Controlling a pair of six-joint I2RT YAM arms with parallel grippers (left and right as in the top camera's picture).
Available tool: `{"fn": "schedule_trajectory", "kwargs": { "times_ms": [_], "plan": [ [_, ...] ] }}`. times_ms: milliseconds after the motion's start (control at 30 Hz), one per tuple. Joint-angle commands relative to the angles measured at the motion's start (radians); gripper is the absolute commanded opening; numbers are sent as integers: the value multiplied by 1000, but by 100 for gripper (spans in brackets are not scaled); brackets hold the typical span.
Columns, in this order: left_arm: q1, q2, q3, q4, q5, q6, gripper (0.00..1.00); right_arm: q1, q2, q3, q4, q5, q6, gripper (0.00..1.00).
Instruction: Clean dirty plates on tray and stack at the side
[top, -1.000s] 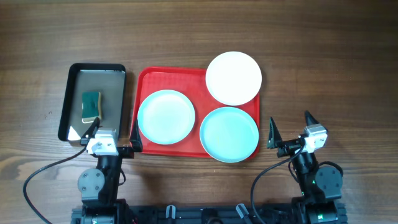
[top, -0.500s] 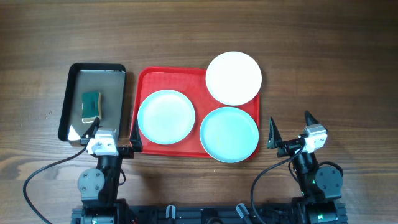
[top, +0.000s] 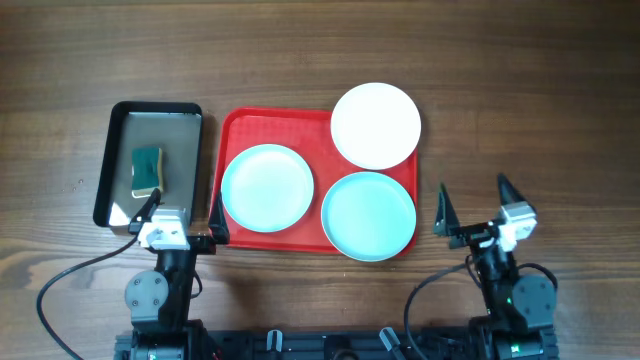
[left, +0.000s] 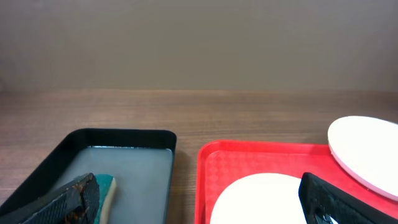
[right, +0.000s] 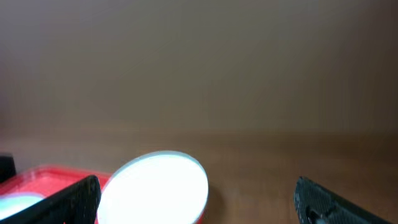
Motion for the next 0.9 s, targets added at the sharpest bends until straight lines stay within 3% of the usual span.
{"fn": "schedule_trajectory", "kwargs": {
  "times_ms": [0,233,533,867],
  "plan": [
    [-5,-7,-6,12,19,-88,100,0,-1,-1,82,-9,26,100],
    [-4,-7,95,56,10,-185,100,0,5,54,166,-43,26,100],
    [-4,56,283,47,0,-186,100,0,72,108,303,-90,23,100],
    [-4,373,653,-209,-23,-185,100,0,283,289,291,-159,25,100]
  ]
}}
